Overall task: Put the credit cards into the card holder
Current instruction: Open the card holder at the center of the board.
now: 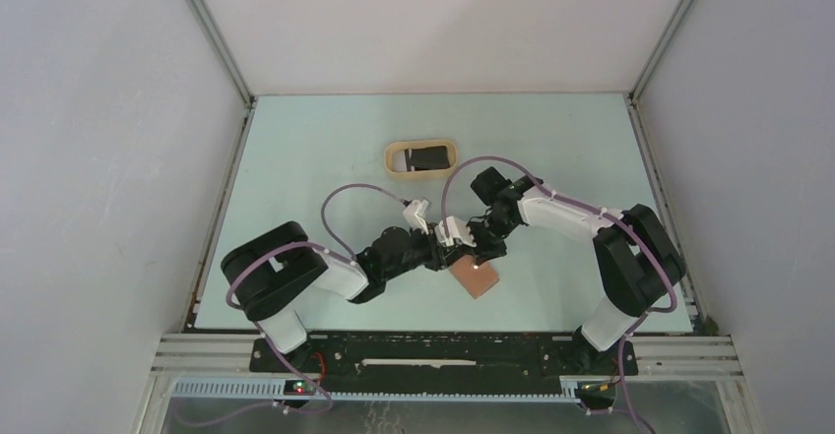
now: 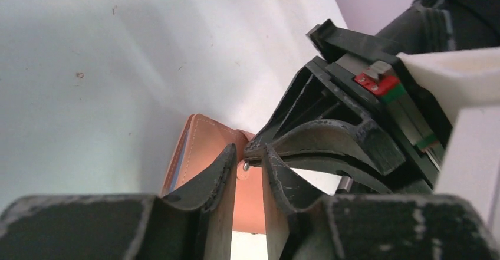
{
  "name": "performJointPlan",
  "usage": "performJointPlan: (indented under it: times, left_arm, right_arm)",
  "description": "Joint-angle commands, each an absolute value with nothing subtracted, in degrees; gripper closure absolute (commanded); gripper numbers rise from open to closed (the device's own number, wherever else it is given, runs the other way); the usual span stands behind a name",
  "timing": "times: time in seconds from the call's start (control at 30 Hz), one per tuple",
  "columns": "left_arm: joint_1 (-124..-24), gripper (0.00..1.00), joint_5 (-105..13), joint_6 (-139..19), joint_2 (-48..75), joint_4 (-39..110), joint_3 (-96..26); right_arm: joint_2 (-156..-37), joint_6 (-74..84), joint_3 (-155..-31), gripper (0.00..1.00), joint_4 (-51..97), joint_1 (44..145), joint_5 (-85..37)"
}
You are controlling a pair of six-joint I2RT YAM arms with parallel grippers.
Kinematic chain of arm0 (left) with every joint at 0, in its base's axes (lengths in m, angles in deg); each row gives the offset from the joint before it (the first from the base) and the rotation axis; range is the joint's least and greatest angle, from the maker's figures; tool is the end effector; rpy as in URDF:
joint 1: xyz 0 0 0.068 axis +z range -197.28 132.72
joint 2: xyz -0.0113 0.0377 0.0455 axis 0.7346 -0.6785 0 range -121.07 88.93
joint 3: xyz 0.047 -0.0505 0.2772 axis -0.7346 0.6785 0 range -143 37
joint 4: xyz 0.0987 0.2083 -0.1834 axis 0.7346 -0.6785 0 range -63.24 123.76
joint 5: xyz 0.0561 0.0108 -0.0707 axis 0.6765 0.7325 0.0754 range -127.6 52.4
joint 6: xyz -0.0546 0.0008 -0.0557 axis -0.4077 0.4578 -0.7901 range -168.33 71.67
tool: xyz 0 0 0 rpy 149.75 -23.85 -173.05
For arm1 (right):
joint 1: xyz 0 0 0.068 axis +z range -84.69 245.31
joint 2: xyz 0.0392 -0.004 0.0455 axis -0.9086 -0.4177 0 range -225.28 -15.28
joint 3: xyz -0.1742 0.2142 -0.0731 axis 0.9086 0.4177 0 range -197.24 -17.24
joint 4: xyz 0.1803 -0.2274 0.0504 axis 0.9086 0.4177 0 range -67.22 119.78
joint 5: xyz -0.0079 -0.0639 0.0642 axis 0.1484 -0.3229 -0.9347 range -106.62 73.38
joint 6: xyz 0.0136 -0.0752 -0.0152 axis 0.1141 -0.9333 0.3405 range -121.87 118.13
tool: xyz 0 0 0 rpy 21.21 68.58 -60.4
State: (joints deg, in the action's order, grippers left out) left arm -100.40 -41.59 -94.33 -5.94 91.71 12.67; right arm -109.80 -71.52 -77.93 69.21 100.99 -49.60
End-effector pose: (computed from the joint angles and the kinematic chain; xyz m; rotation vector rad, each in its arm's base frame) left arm 0.1947 -0.2672 0.1151 0.1789 1.9797 -1.2570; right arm 0.2467 0.2219 0.1558 -2.2117 1.6004 0.7045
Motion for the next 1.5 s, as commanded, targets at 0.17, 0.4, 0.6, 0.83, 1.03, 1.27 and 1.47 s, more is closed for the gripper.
performJointPlan:
  times: [0.17,0.4,0.6,0.83,1.03,1.27,1.47]
  left_arm:
    - [-100.71,0.89,-39.97,-94.46,-12.75,87.81,7.32]
    - [-100.65,1.00,-37.79,-97.18,-14.82,85.22,6.88]
    - [-100.63,1.00,-34.71,-98.83,-14.72,84.18,7.64]
    - [-100.63,1.00,-33.79,-99.00,-14.48,84.12,8.00]
    - [-100.32,1.00,-33.24,-99.30,-14.65,83.84,8.04]
    - [-100.10,1.00,-32.53,-99.48,-15.01,82.02,7.21]
    - [-99.97,1.00,-32.77,-99.29,-14.86,81.97,6.99]
  right_arm:
    - [-110.95,-73.21,-75.88,0.72,68.74,102.90,-46.77]
    - [-110.53,-75.73,-73.85,0.61,67.88,104.16,-44.87]
    - [-110.29,-77.92,-70.61,0.60,65.18,105.98,-39.92]
    - [-109.68,-80.14,-69.33,0.87,64.98,106.49,-38.21]
    - [-104.68,-82.78,-68.34,1.00,66.72,106.45,-42.88]
    - [-102.80,-87.18,-68.13,1.00,70.40,104.39,-47.46]
    - [-97.04,-90.27,-68.13,1.00,73.28,97.99,-56.31]
